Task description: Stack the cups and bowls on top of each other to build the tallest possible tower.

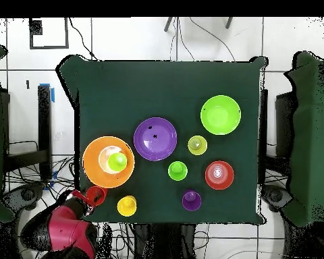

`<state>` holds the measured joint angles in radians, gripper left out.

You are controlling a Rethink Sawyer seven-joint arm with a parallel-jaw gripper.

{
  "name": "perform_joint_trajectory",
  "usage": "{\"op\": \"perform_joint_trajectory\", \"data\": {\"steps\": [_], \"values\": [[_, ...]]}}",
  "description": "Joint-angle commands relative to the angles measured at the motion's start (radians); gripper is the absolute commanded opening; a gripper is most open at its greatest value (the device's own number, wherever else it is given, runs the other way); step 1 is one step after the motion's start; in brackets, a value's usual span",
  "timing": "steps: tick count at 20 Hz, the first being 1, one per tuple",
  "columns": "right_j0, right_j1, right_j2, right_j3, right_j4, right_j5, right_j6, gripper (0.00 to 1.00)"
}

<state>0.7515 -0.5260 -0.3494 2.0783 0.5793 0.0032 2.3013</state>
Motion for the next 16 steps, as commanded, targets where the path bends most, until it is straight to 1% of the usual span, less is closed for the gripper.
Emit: {"op": "perform_joint_trajectory", "data": {"steps": [1, 8, 13, 16], "values": [[-0.002, 0.075, 0.089, -0.033, 0.046, -0.01, 0.213, 1.0], [0.015, 0.109, 0.091, -0.051, 0.073, -0.031, 0.224, 1.0], [0.051, 0.126, 0.07, -0.074, 0.117, -0.003, 0.229, 1.0], [0.061, 0.126, 0.061, -0.079, 0.13, 0.009, 0.226, 1.0]]}}
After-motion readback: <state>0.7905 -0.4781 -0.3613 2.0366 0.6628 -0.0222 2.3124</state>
